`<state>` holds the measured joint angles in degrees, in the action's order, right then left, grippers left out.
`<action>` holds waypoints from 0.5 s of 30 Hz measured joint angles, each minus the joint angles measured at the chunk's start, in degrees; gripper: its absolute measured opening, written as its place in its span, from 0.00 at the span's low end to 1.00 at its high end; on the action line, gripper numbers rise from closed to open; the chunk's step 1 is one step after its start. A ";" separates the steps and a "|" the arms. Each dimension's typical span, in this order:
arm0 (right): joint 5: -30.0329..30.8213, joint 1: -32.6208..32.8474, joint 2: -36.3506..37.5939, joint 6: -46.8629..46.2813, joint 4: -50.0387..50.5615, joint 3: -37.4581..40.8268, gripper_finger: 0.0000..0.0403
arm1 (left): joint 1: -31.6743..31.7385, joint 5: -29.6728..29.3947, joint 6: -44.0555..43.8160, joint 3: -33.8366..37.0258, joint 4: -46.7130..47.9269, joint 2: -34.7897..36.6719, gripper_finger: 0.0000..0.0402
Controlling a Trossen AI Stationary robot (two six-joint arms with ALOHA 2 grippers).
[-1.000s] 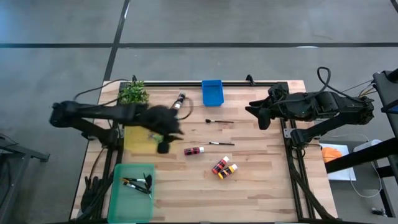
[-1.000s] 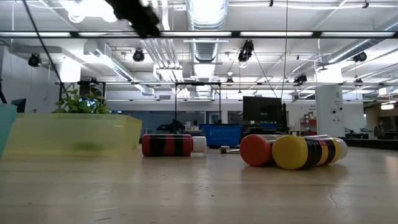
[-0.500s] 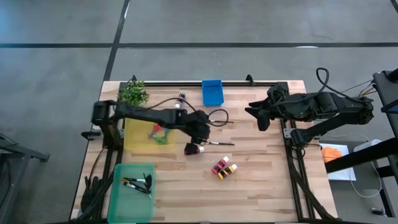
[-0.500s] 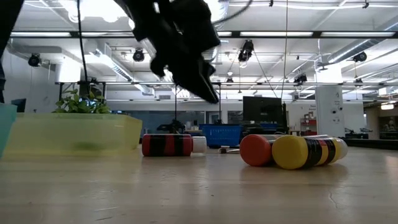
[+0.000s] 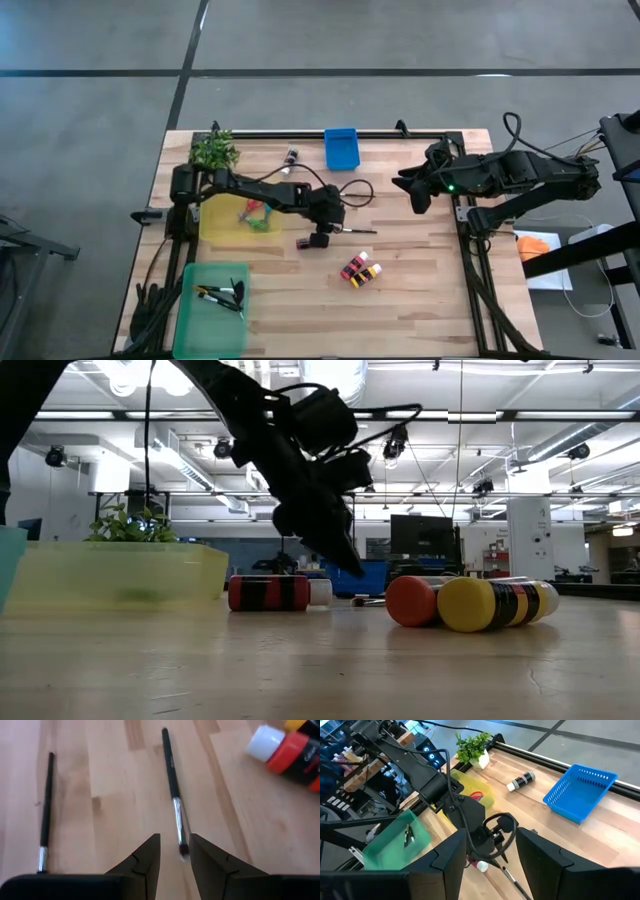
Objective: Pick & Place Paint Supplies
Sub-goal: Put the eyeshadow brush into the blue bin
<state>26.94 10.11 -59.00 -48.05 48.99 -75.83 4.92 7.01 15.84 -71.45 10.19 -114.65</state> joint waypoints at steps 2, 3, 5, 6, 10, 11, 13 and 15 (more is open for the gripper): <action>0.00 0.00 0.00 0.13 0.04 -0.10 0.42 | 0.28 -0.01 -0.36 0.21 0.28 0.00 0.28; 0.00 0.00 0.00 0.24 -0.01 -0.21 0.42 | 0.42 0.00 -0.68 0.40 0.33 0.00 0.28; 0.00 0.00 0.02 0.36 -0.04 -0.35 0.42 | 0.49 -0.01 -0.75 0.81 0.40 0.00 0.28; 0.00 0.00 0.02 0.43 -0.04 -0.39 0.42 | 0.50 -0.03 -0.86 1.03 -0.07 0.00 0.28; 0.00 0.00 0.02 0.50 -0.04 -0.39 0.42 | 0.47 0.06 -2.27 1.89 -1.07 0.00 0.28; 0.02 0.00 0.00 0.50 -0.04 -0.39 0.42 | 0.45 0.06 -2.41 2.33 -1.92 0.00 0.28; 0.02 0.00 0.00 0.50 -0.04 -0.39 0.42 | 0.45 -0.04 -3.19 3.32 -3.85 0.00 0.28; 0.02 0.00 0.00 0.54 -0.04 -0.39 0.42 | 0.49 -0.17 -4.80 4.02 -5.18 0.00 0.28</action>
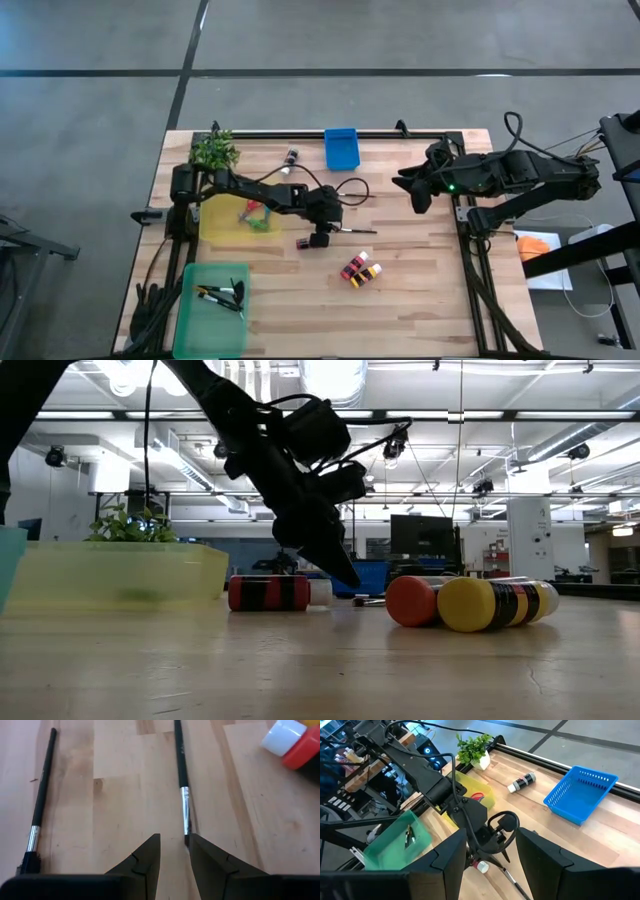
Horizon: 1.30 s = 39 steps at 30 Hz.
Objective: Pick & Place Paint Supplies
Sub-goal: Put the eyeshadow brush into the blue bin
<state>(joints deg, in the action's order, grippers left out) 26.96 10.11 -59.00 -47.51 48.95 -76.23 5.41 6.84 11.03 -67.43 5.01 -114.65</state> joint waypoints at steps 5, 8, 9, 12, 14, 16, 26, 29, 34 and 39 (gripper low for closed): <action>0.02 0.00 0.00 0.18 0.00 0.00 0.42 | -0.01 0.44 -0.44 1.16 -2.06 0.00 0.28; 0.02 -0.01 0.00 0.18 0.00 0.00 0.42 | -0.02 0.62 -0.64 1.26 -2.51 0.00 0.28; 0.02 -0.02 0.00 0.18 -0.01 0.00 0.42 | 0.00 0.64 -0.64 1.26 -2.56 0.00 0.28; 0.02 -0.02 0.00 0.18 -0.03 0.00 0.42 | -0.02 0.62 -0.64 1.26 -2.69 0.00 0.28; 0.02 -0.02 0.00 0.17 -0.09 0.00 0.42 | -0.02 0.64 -0.64 1.26 -3.04 0.00 0.28; 0.02 -0.02 0.00 0.18 -0.25 0.00 0.42 | -0.02 0.66 -0.64 1.26 -2.99 0.00 0.28; 0.05 -0.02 0.00 -0.08 -0.46 0.00 0.42 | -0.33 1.33 -4.28 0.24 -4.54 -4.26 0.28; -0.01 0.02 0.00 -0.32 -0.48 0.00 0.42 | -0.37 1.26 -4.97 0.05 -4.45 -4.55 0.28; -0.02 0.02 0.00 -0.48 -0.48 0.00 0.42 | -0.39 0.82 -4.94 -0.12 -0.87 -4.49 0.20; -0.02 0.02 0.00 -0.17 -0.46 0.00 0.42 | -0.37 0.82 -6.60 -0.12 0.77 -4.30 0.03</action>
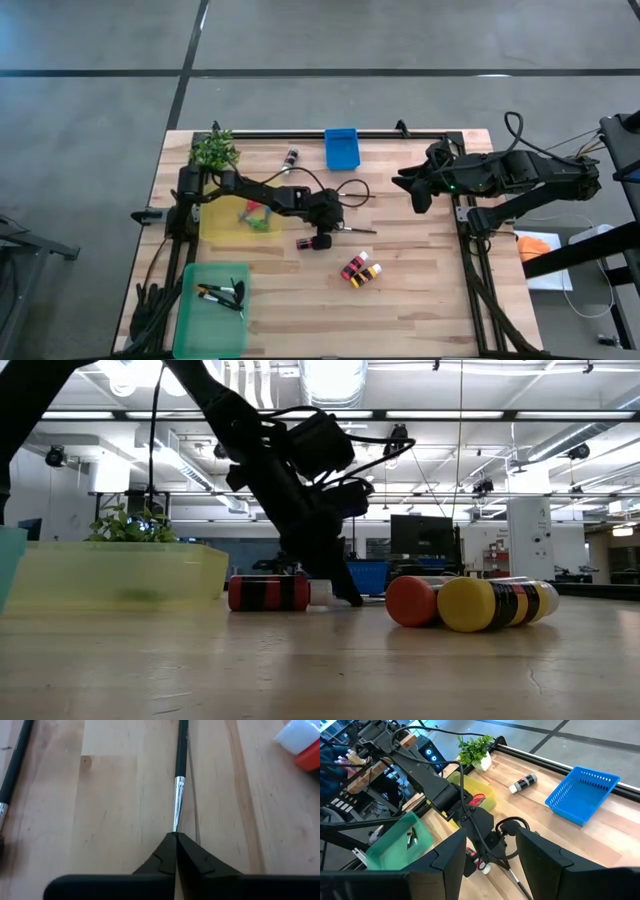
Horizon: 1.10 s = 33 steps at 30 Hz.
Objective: Pick & Place Paint Supplies
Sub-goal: Put the eyeshadow brush into the blue bin
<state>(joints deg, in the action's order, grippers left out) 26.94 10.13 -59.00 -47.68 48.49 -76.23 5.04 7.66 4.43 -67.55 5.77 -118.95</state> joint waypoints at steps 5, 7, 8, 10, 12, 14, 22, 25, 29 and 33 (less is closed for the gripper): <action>0.00 0.00 0.00 0.11 0.04 -0.06 0.42 | -0.02 0.39 -0.52 -0.01 0.04 0.98 0.01; 0.02 0.00 0.00 0.09 0.04 -0.07 0.42 | -0.02 0.50 -0.63 -0.25 1.32 1.93 0.01; 0.02 0.00 0.00 0.09 0.06 -0.07 0.42 | -0.02 0.67 -0.62 -0.43 1.97 2.33 0.01; 0.02 0.00 0.00 0.09 0.05 -0.07 0.42 | -0.08 0.91 -0.63 -1.03 2.36 3.48 0.01; 0.02 0.00 0.00 -0.08 0.06 -0.07 0.42 | -0.11 0.92 -0.61 -1.67 2.44 5.44 0.00; 0.02 -0.02 0.00 -0.11 0.04 -0.07 0.42 | -0.11 0.92 -0.70 -1.84 1.83 7.66 0.00; 0.20 -0.02 0.02 -0.23 -0.52 -0.11 0.42 | -0.11 0.97 1.00 -1.46 12.11 18.06 0.00; 1.13 -0.02 -0.04 0.06 -0.82 -0.10 0.42 | -0.30 0.94 3.20 -1.31 20.09 22.06 0.00; 1.62 -0.07 0.02 0.34 -0.92 -0.09 0.42 | -1.15 1.00 5.02 -0.54 28.80 28.22 0.00; 1.70 -0.07 0.13 0.77 -1.14 -0.09 0.42 | -2.73 1.67 3.78 3.01 34.25 34.87 0.00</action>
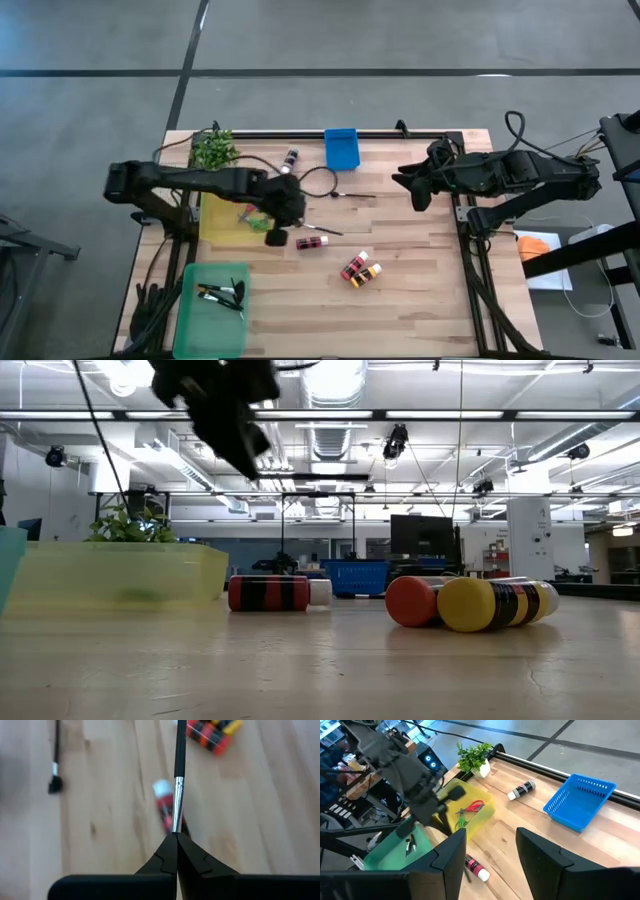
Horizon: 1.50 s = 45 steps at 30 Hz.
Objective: Pick & Place Paint Supplies
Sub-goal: Put the eyeshadow brush into the blue bin, then put the black paint brush into the blue bin
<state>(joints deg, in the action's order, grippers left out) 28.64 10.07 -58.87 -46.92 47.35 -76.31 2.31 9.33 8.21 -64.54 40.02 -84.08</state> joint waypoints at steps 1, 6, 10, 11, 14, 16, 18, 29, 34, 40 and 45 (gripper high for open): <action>0.02 0.00 0.02 -0.01 -0.05 0.00 0.42 | -0.60 0.33 -0.82 0.93 1.43 2.03 0.00; 0.02 0.00 -0.11 0.40 -0.99 0.00 0.42 | -5.12 3.47 -7.11 6.14 8.33 13.15 0.00; 0.02 0.00 -0.09 0.63 -1.46 -0.02 0.42 | -11.21 5.35 -16.25 10.84 10.60 22.83 0.00; 0.02 0.00 -0.09 0.63 -1.46 -0.07 0.42 | -13.21 5.36 -19.07 12.00 11.01 24.90 0.00; 0.02 0.00 -0.09 0.49 -1.46 -0.09 0.42 | -20.05 5.34 -27.44 15.21 11.36 30.77 0.00; 0.02 0.00 -0.09 0.20 -1.44 -0.09 0.42 | -25.89 5.34 -32.87 17.27 11.29 33.90 0.00; 0.14 0.00 -0.13 0.14 -1.44 -0.07 0.42 | -31.96 5.36 -37.44 19.09 11.27 35.84 0.00; 2.89 0.00 -0.20 -1.39 -1.44 -0.04 0.42 | -52.71 5.30 -56.50 28.85 9.99 36.68 0.00; 2.91 0.00 -0.22 -2.38 -1.42 0.00 0.42 | -53.05 2.01 -61.79 32.05 10.14 36.68 0.09; 2.91 0.00 -0.22 -2.98 -1.44 0.02 0.42 | -53.01 0.73 -60.79 32.21 10.06 36.75 0.25; 2.93 0.00 -0.22 -3.04 -1.42 0.02 0.42 | -52.65 -1.96 -57.33 28.68 10.38 36.72 0.30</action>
<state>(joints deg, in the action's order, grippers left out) 31.57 10.07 -59.09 -49.95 45.93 -76.29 -50.33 7.38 -49.12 -35.86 50.40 -47.35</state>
